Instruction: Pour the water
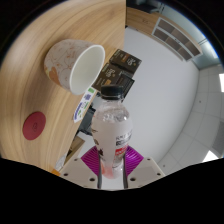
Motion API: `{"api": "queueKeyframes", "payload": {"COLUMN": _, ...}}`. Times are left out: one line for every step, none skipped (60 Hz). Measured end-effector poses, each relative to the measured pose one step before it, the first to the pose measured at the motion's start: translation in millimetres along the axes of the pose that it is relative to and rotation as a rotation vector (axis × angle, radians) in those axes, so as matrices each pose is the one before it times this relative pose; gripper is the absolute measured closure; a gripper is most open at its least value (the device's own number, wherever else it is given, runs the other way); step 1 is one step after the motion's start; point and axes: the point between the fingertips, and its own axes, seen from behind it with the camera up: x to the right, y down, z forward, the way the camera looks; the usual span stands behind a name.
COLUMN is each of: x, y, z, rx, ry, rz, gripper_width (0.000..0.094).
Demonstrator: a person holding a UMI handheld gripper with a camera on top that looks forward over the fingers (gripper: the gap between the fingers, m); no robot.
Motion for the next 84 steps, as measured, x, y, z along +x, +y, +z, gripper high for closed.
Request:
{"api": "queueKeyframes", "payload": {"x": -0.36, "y": -4.07, "z": -0.31, "rx": 0.00743, "ry": 0.00497, "rz": -0.0195, "gripper_width": 0.0653}}
{"api": "queueKeyframes", "payload": {"x": 0.92, "y": -2.65, "z": -0.3, "rx": 0.00845, "ry": -0.00227, "rz": -0.0154, "gripper_width": 0.0652}}
{"api": "queueKeyframes", "payload": {"x": -0.76, "y": -4.25, "z": 1.06, "rx": 0.00338, "ry": -0.00474, "rz": -0.0056, "gripper_width": 0.0653}}
{"api": "queueKeyframes", "payload": {"x": -1.42, "y": -1.66, "z": 0.49, "rx": 0.00114, "ry": -0.00451, "rz": -0.0036, "gripper_width": 0.0652}}
{"api": "queueKeyframes", "payload": {"x": -1.79, "y": -0.93, "z": 0.44, "rx": -0.00089, "ry": -0.0069, "rz": -0.0014, "gripper_width": 0.0651}}
{"api": "queueKeyframes", "payload": {"x": -2.21, "y": -0.51, "z": 0.56, "rx": -0.0027, "ry": -0.0081, "rz": 0.0001, "gripper_width": 0.0651}}
{"api": "queueKeyframes", "payload": {"x": -2.04, "y": -0.12, "z": -0.04, "rx": -0.00246, "ry": -0.00856, "rz": 0.0022, "gripper_width": 0.0652}}
{"api": "queueKeyframes", "payload": {"x": -2.24, "y": 1.91, "z": -0.3, "rx": 0.00247, "ry": -0.00331, "rz": 0.0019, "gripper_width": 0.0652}}
{"api": "queueKeyframes", "payload": {"x": -0.35, "y": -1.37, "z": -0.71, "rx": -0.00069, "ry": -0.00961, "rz": 0.01, "gripper_width": 0.0651}}
{"api": "queueKeyframes", "payload": {"x": -0.36, "y": -0.05, "z": -0.47, "rx": 0.00013, "ry": -0.00483, "rz": 0.0105, "gripper_width": 0.0653}}
{"api": "queueKeyframes", "payload": {"x": -0.3, "y": 0.15, "z": -0.18, "rx": 0.00114, "ry": -0.00375, "rz": 0.0132, "gripper_width": 0.0651}}
{"api": "queueKeyframes", "payload": {"x": -0.14, "y": 0.54, "z": -0.46, "rx": -0.00024, "ry": -0.00349, "rz": 0.0162, "gripper_width": 0.0652}}
{"api": "queueKeyframes", "payload": {"x": -0.13, "y": 0.96, "z": -0.9, "rx": -0.00012, "ry": -0.00445, "rz": 0.0229, "gripper_width": 0.0652}}
{"api": "queueKeyframes", "payload": {"x": -0.15, "y": 1.07, "z": -0.87, "rx": 0.00051, "ry": -0.00695, "rz": 0.0318, "gripper_width": 0.0651}}
{"api": "queueKeyframes", "payload": {"x": -0.3, "y": 0.95, "z": -0.8, "rx": 0.00128, "ry": -0.00918, "rz": 0.0428, "gripper_width": 0.0652}}
{"api": "queueKeyframes", "payload": {"x": -0.29, "y": 1.27, "z": -0.75, "rx": 0.00102, "ry": -0.01011, "rz": 0.0488, "gripper_width": 0.0651}}
{"api": "queueKeyframes", "payload": {"x": 2.12, "y": 1.62, "z": -1.05, "rx": 0.00122, "ry": -0.0054, "rz": 0.0388, "gripper_width": 0.0651}}
{"api": "queueKeyframes", "payload": {"x": -1.23, "y": 2.82, "z": -0.52, "rx": 0.00032, "ry": -0.02314, "rz": 0.0655, "gripper_width": 0.0651}}
{"api": "queueKeyframes", "payload": {"x": -0.57, "y": 2.5, "z": -1.29, "rx": -0.00197, "ry": -0.01783, "rz": 0.06, "gripper_width": 0.065}}
{"api": "queueKeyframes", "payload": {"x": 0.83, "y": 2.21, "z": -0.98, "rx": -0.00148, "ry": -0.01549, "rz": 0.0632, "gripper_width": 0.0651}}
{"api": "queueKeyframes", "payload": {"x": 1.69, "y": 2.05, "z": -1.09, "rx": -0.0003, "ry": -0.01324, "rz": 0.0669, "gripper_width": 0.065}}
{"api": "queueKeyframes", "payload": {"x": 2.41, "y": 1.46, "z": -1.39, "rx": 0.00118, "ry": -0.01048, "rz": 0.0696, "gripper_width": 0.0651}}
{"api": "queueKeyframes", "payload": {"x": 2.04, "y": 0.74, "z": -1.51, "rx": 0.00248, "ry": -0.01144, "rz": 0.0708, "gripper_width": 0.065}}
{"api": "queueKeyframes", "payload": {"x": 1.32, "y": -0.17, "z": -2.68, "rx": 0.0044, "ry": -0.00975, "rz": 0.0656, "gripper_width": 0.065}}
{"api": "queueKeyframes", "payload": {"x": 1.94, "y": 0.31, "z": -1.79, "rx": 0.008, "ry": -0.01392, "rz": 0.072, "gripper_width": 0.0649}}
{"api": "queueKeyframes", "payload": {"x": 4.8, "y": 0.66, "z": -0.9, "rx": 0.00856, "ry": -0.0101, "rz": 0.0643, "gripper_width": 0.065}}
{"api": "queueKeyframes", "payload": {"x": 4.95, "y": -0.52, "z": -2.75, "rx": 0.00942, "ry": -0.00449, "rz": 0.0694, "gripper_width": 0.065}}
{"api": "queueKeyframes", "payload": {"x": 4.7, "y": -1.58, "z": -2.79, "rx": 0.01409, "ry": -0.00468, "rz": 0.0716, "gripper_width": 0.0648}}
{"api": "queueKeyframes", "payload": {"x": 3.94, "y": -1.98, "z": -3.07, "rx": 0.01834, "ry": -0.00734, "rz": 0.0731, "gripper_width": 0.0647}}
{"api": "queueKeyframes", "payload": {"x": 3.31, "y": -1.87, "z": -2.44, "rx": 0.01669, "ry": -0.00929, "rz": 0.0703, "gripper_width": 0.0649}}
{"api": "queueKeyframes", "payload": {"x": 3.32, "y": 0.48, "z": -1.32, "rx": 0.00941, "ry": -0.00995, "rz": 0.0678, "gripper_width": 0.0649}}
{"api": "queueKeyframes", "payload": {"x": 0.08, "y": -1.32, "z": -3.31, "rx": -0.0011, "ry": -0.00053, "rz": 0.0604, "gripper_width": 0.0649}}
{"api": "queueKeyframes", "payload": {"x": 1.93, "y": 1.43, "z": -0.08, "rx": 0.00305, "ry": -0.01008, "rz": 0.0606, "gripper_width": 0.0649}}
{"api": "queueKeyframes", "payload": {"x": 2.59, "y": 1.26, "z": -2.09, "rx": 0.00401, "ry": -0.01121, "rz": 0.0596, "gripper_width": 0.0649}}
{"api": "queueKeyframes", "payload": {"x": 2.6, "y": 0.91, "z": -1.99, "rx": 0.00624, "ry": -0.012, "rz": 0.0584, "gripper_width": 0.0649}}
{"api": "queueKeyframes", "payload": {"x": 1.96, "y": 0.98, "z": -1.92, "rx": 0.0059, "ry": -0.01063, "rz": 0.0563, "gripper_width": 0.0649}}
{"api": "queueKeyframes", "payload": {"x": 1.5, "y": 1.74, "z": -1.48, "rx": 0.00286, "ry": -0.01056, "rz": 0.053, "gripper_width": 0.0649}}
{"api": "queueKeyframes", "payload": {"x": 0.14, "y": 3.25, "z": 1.66, "rx": -0.00415, "ry": -0.01744, "rz": 0.0504, "gripper_width": 0.065}}
{"api": "queueKeyframes", "payload": {"x": -3.82, "y": 4.47, "z": -4.62, "rx": -0.00287, "ry": -0.00083, "rz": 0.0458, "gripper_width": 0.0651}}
{"api": "queueKeyframes", "payload": {"x": -0.68, "y": 4.27, "z": 4.86, "rx": -0.0087, "ry": -0.02015, "rz": 0.0441, "gripper_width": 0.065}}
{"api": "queueKeyframes", "payload": {"x": 0.54, "y": 4.53, "z": 1.66, "rx": -0.00564, "ry": -0.01061, "rz": 0.0433, "gripper_width": 0.065}}
{"api": "queueKeyframes", "payload": {"x": -0.69, "y": 5.56, "z": -1.88, "rx": -0.0038, "ry": -0.00419, "rz": 0.0403, "gripper_width": 0.0649}}
{"api": "queueKeyframes", "payload": {"x": -1.41, "y": 5.46, "z": 1.93, "rx": -0.00638, "ry": -0.01262, "rz": 0.0345, "gripper_width": 0.0651}}
{"api": "queueKeyframes", "payload": {"x": -1.04, "y": 5.54, "z": 1.97, "rx": -0.00678, "ry": -0.01337, "rz": 0.0304, "gripper_width": 0.0649}}
{"api": "queueKeyframes", "payload": {"x": -0.89, "y": 5.32, "z": 2.0, "rx": -0.00525, "ry": -0.01193, "rz": 0.0267, "gripper_width": 0.0648}}
{"api": "queueKeyframes", "payload": {"x": -1.14, "y": 5.16, "z": 1.78, "rx": -0.00389, "ry": -0.01109, "rz": 0.0247, "gripper_width": 0.0649}}
{"api": "queueKeyframes", "payload": {"x": -0.91, "y": 5.38, "z": 2.16, "rx": -0.0039, "ry": -0.00989, "rz": 0.0217, "gripper_width": 0.065}}
{"api": "queueKeyframes", "payload": {"x": -0.86, "y": 8.38, "z": -0.12, "rx": -0.00323, "ry": -0.00812, "rz": 0.0215, "gripper_width": 0.065}}
{"api": "queueKeyframes", "payload": {"x": -1.31, "y": 5.48, "z": 3.16, "rx": -0.00682, "ry": -0.0119, "rz": 0.0138, "gripper_width": 0.0649}}
{"api": "queueKeyframes", "payload": {"x": -1.91, "y": 6.06, "z": 2.48, "rx": -0.00476, "ry": -0.00616, "rz": 0.0095, "gripper_width": 0.0649}}
{"api": "queueKeyframes", "payload": {"x": -0.41, "y": 5.77, "z": 2.67, "rx": -0.00527, "ry": -0.00533, "rz": 0.0078, "gripper_width": 0.0649}}
{"api": "queueKeyframes", "payload": {"x": -0.28, "y": 5.77, "z": 2.73, "rx": -0.00517, "ry": -0.00212, "rz": 0.0071, "gripper_width": 0.0649}}
{"api": "queueKeyframes", "payload": {"x": -0.29, "y": 5.65, "z": 2.65, "rx": -0.00478, "ry": -0.00189, "rz": 0.0077, "gripper_width": 0.0648}}
{"api": "queueKeyframes", "payload": {"x": -0.41, "y": 5.85, "z": 2.95, "rx": -0.00411, "ry": -0.00225, "rz": 0.0079, "gripper_width": 0.0648}}
{"api": "queueKeyframes", "payload": {"x": -0.66, "y": 5.64, "z": 2.97, "rx": -0.00474, "ry": -0.00282, "rz": 0.0069, "gripper_width": 0.0649}}
{"api": "queueKeyframes", "payload": {"x": 0.89, "y": 5.32, "z": 2.69, "rx": -0.00469, "ry": -0.00368, "rz": 0.0063, "gripper_width": 0.0649}}
{"api": "queueKeyframes", "payload": {"x": -1.14, "y": 6.84, "z": 2.1, "rx": -0.00307, "ry": 0.00165, "rz": 0.0078, "gripper_width": 0.0649}}
{"api": "queueKeyframes", "payload": {"x": -0.34, "y": 5.1, "z": 2.77, "rx": -0.00497, "ry": 0.00012, "rz": 0.0075, "gripper_width": 0.0649}}
{"api": "queueKeyframes", "payload": {"x": -0.34, "y": 5.09, "z": 2.66, "rx": -0.00343, "ry": -0.00032, "rz": 0.0065, "gripper_width": 0.0649}}
{"api": "queueKeyframes", "payload": {"x": -0.29, "y": 4.81, "z": 2.79, "rx": -0.00333, "ry": -0.00066, "rz": 0.0054, "gripper_width": 0.0649}}
{"api": "queueKeyframes", "payload": {"x": 0.27, "y": 4.56, "z": 2.77, "rx": -0.00302, "ry": 0.00063, "rz": 0.0043, "gripper_width": 0.065}}
{"api": "queueKeyframes", "payload": {"x": 0.67, "y": 4.28, "z": 2.28, "rx": -0.00308, "ry": 0.00211, "rz": 0.005, "gripper_width": 0.0648}}
{"api": "queueKeyframes", "payload": {"x": 2.34, "y": 3.59, "z": 2.08, "rx": -0.0046, "ry": -0.00133, "rz": 0.0048, "gripper_width": 0.0648}}
{"api": "queueKeyframes", "payload": {"x": 0.09, "y": 4.37, "z": 2.27, "rx": -0.00321, "ry": 0.00077, "rz": 0.0029, "gripper_width": 0.0648}}
{"api": "queueKeyframes", "payload": {"x": 0.86, "y": 3.81, "z": 2.46, "rx": -0.00276, "ry": 0.0007, "rz": 0.0007, "gripper_width": 0.0648}}
{"api": "queueKeyframes", "payload": {"x": 0.78, "y": 4.4, "z": 1.86, "rx": -0.00378, "ry": 0.00232, "rz": 0.0006, "gripper_width": 0.0648}}
{"api": "queueKeyframes", "payload": {"x": 1.18, "y": 4.78, "z": 1.98, "rx": -0.00522, "ry": 0.00318, "rz": 0.0015, "gripper_width": 0.0649}}
{"api": "queueKeyframes", "payload": {"x": 0.84, "y": 5.12, "z": 1.84, "rx": -0.0079, "ry": 0.00355, "rz": 0.0025, "gripper_width": 0.0643}}
{"api": "queueKeyframes", "payload": {"x": 2.55, "y": -0.51, "z": -1.66, "rx": 0.00455, "ry": 0.00216, "rz": 0.0079, "gripper_width": 0.0645}}
{"api": "queueKeyframes", "payload": {"x": -0.96, "y": -2.88, "z": 0.57, "rx": 0.03409, "ry": -0.00035, "rz": 0.0043, "gripper_width": 0.0637}}
{"api": "queueKeyframes", "payload": {"x": 0.46, "y": 1.63, "z": -0.7, "rx": -0.00877, "ry": -0.00091, "rz": 0.0042, "gripper_width": 0.0637}}
{"api": "queueKeyframes", "payload": {"x": 0.78, "y": 1.61, "z": 0.92, "rx": -0.00493, "ry": 0.00261, "rz": 0.0001, "gripper_width": 0.0631}}
{"api": "queueKeyframes", "payload": {"x": 0.23, "y": -2.28, "z": -0.76, "rx": 0.01294, "ry": -0.0009, "rz": 0.0018, "gripper_width": 0.062}}
{"api": "queueKeyframes", "payload": {"x": -0.5, "y": 0.83, "z": 0.0, "rx": 0.0013, "ry": -0.00433, "rz": 0.0024, "gripper_width": 0.0606}}
{"api": "queueKeyframes", "payload": {"x": 0.13, "y": 0.17, "z": -0.49, "rx": 0.00082, "ry": -0.00119, "rz": 0.0009, "gripper_width": 0.0597}}
{"api": "queueKeyframes", "payload": {"x": 0.28, "y": -0.35, "z": -0.27, "rx": 0.00326, "ry": 0.00108, "rz": 0.0003, "gripper_width": 0.0575}}
{"api": "queueKeyframes", "payload": {"x": 1.31, "y": -1.45, "z": -5.05, "rx": -0.00152, "ry": 0.00008, "rz": 0.0015, "gripper_width": 0.0564}}
{"api": "queueKeyframes", "payload": {"x": -0.26, "y": 1.42, "z": 3.37, "rx": 0.00203, "ry": -0.0026, "rz": 0.0003, "gripper_width": 0.0545}}
{"api": "queueKeyframes", "payload": {"x": 0.19, "y": 0.38, "z": 1.08, "rx": 0.00047, "ry": -0.00085, "rz": 0.0006, "gripper_width": 0.0521}}
{"api": "queueKeyframes", "payload": {"x": 0.13, "y": 0.32, "z": 0.72, "rx": -0.00187, "ry": 0.00079, "rz": 0.0003, "gripper_width": 0.0494}}
{"api": "queueKeyframes", "payload": {"x": 0.29, "y": 0.48, "z": 0.48, "rx": -0.00501, "ry": 0.00109, "rz": 0.0007, "gripper_width": 0.0471}}
{"api": "queueKeyframes", "payload": {"x": -0.66, "y": 1.17, "z": 0.17, "rx": -0.00848, "ry": -0.00051, "rz": 0.0009, "gripper_width": 0.0452}}
{"api": "queueKeyframes", "payload": {"x": -0.51, "y": 2.9, "z": -0.19, "rx": -0.01622, "ry": -0.00093, "rz": 0.0022, "gripper_width": 0.0427}}
{"api": "queueKeyframes", "payload": {"x": -0.67, "y": 3.08, "z": -0.48, "rx": -0.01815, "ry": -0.0007, "rz": 0.0046, "gripper_width": 0.0386}}
